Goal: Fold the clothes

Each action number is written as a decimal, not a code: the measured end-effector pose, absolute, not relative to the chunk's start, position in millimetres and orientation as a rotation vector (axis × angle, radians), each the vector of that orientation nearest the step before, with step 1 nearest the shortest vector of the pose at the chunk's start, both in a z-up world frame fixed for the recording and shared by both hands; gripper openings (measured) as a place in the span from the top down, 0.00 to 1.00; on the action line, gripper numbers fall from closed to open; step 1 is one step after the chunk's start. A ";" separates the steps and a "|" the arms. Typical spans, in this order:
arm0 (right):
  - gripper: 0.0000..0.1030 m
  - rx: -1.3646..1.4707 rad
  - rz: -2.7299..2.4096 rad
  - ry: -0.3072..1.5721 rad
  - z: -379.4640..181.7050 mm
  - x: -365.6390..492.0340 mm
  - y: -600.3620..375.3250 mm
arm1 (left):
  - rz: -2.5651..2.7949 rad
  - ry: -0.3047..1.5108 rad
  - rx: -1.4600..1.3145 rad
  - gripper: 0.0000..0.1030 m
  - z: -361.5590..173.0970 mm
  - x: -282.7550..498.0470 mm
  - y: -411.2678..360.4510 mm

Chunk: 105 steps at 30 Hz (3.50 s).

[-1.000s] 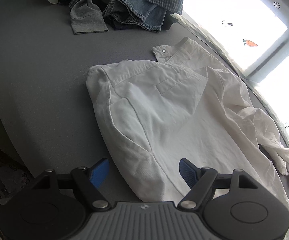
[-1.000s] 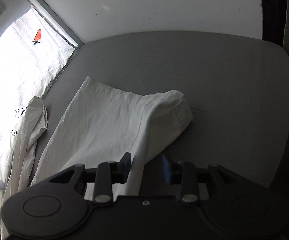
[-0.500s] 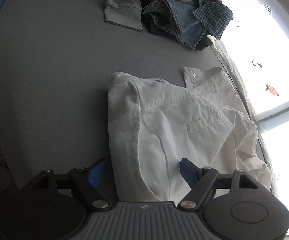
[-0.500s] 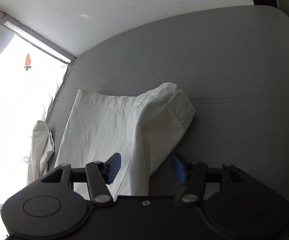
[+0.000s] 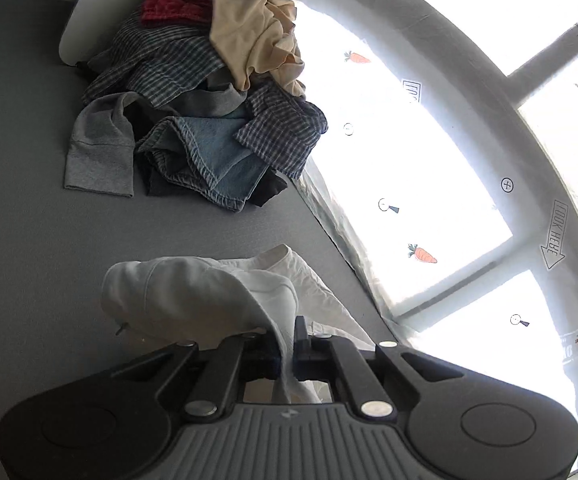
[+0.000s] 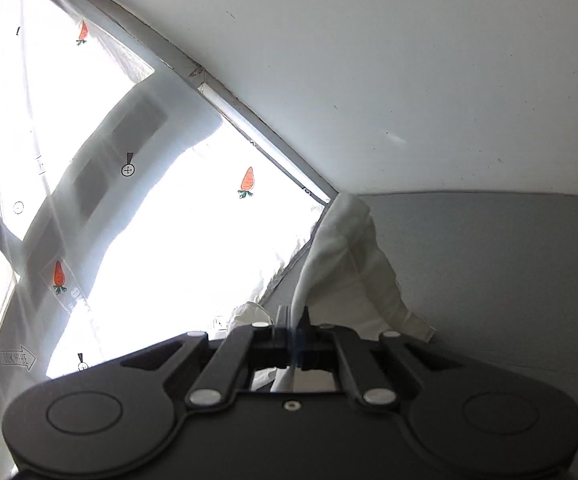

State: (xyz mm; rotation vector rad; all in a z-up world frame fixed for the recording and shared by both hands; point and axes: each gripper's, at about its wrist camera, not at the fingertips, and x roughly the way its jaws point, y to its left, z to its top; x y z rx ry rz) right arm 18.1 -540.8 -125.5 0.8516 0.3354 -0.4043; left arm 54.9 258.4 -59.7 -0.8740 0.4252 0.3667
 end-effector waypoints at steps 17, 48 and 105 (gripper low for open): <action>0.95 0.876 -0.655 0.713 -233.6 -53.1 -540.8 | 0.597 0.849 -0.617 0.91 -158.6 1.2 252.8; 0.00 0.191 -0.198 0.802 -213.8 59.2 -362.2 | 0.492 0.767 -0.267 0.30 -108.4 13.8 189.1; 0.00 0.173 -0.497 0.663 -253.2 68.6 -246.0 | 0.242 0.881 -0.372 0.38 -155.6 159.5 369.3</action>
